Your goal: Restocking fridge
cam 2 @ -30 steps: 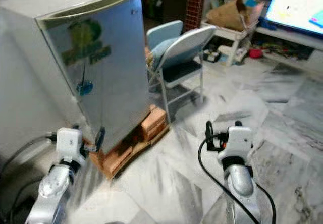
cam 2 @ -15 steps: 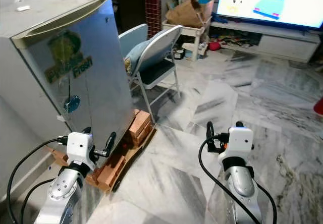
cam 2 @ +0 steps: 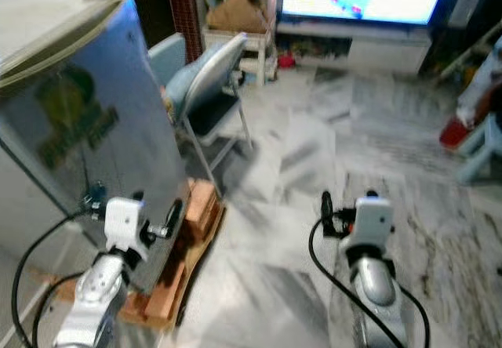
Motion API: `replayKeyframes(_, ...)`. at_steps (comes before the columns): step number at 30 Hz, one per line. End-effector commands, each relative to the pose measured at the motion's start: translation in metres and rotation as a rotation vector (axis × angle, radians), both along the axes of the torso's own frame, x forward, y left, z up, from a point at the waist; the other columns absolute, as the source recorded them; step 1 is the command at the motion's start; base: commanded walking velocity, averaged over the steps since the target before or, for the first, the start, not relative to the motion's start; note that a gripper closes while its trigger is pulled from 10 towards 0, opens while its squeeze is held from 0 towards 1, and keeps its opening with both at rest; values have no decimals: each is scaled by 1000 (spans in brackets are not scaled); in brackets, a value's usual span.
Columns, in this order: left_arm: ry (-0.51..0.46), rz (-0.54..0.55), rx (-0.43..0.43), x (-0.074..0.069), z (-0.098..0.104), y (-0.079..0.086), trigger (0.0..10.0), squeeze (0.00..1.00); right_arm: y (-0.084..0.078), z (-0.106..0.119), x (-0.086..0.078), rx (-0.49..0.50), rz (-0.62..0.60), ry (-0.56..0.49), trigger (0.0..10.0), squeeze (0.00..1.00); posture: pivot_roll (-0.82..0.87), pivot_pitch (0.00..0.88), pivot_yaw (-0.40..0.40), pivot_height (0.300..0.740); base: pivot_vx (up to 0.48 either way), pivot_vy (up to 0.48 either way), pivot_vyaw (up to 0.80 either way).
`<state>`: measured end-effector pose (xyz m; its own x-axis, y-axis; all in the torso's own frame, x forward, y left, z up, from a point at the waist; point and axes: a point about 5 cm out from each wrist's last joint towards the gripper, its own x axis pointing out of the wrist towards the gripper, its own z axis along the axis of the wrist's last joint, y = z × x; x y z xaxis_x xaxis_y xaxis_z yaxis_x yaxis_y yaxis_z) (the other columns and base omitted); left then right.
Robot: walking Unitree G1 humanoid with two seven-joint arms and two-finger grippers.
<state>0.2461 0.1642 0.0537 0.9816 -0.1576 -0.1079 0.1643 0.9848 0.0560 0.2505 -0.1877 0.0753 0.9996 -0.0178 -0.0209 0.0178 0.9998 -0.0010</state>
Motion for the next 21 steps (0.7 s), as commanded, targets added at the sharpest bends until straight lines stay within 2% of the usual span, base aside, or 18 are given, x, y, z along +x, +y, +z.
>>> replayKeyframes(1, -1, -18, -16, 0, 0, -8, 10000, 0, -10, 2, -1, -25, -25, -2, 10000, 0, -27, 0, 20, 740, 0, 461, 0)
replayKeyframes(4, -19, -34, -40, -1, 3, -11, 10000, 0, -10, 2, -1, -27, -26, 0, 10000, 0, -27, 0, 20, 740, 0, 472, 0)
replayKeyframes(15, 3, -68, -26, -7, 1, -12, 10000, 0, -9, 0, -2, -31, -25, 12, 10000, 0, -23, 0, 17, 740, 0, 0, 0)
replayKeyframes(20, 5, -23, -19, -5, 0, -5, 10000, 0, -9, -1, -1, -34, -20, 15, 10000, 0, -23, 0, 15, 740, 0, 0, 0)
replayKeyframes(21, 10, -2, -22, -1, 0, -2, 10000, 0, -10, -1, -1, -36, -20, 17, 10000, 0, -23, 0, 14, 740, 0, 0, 0)
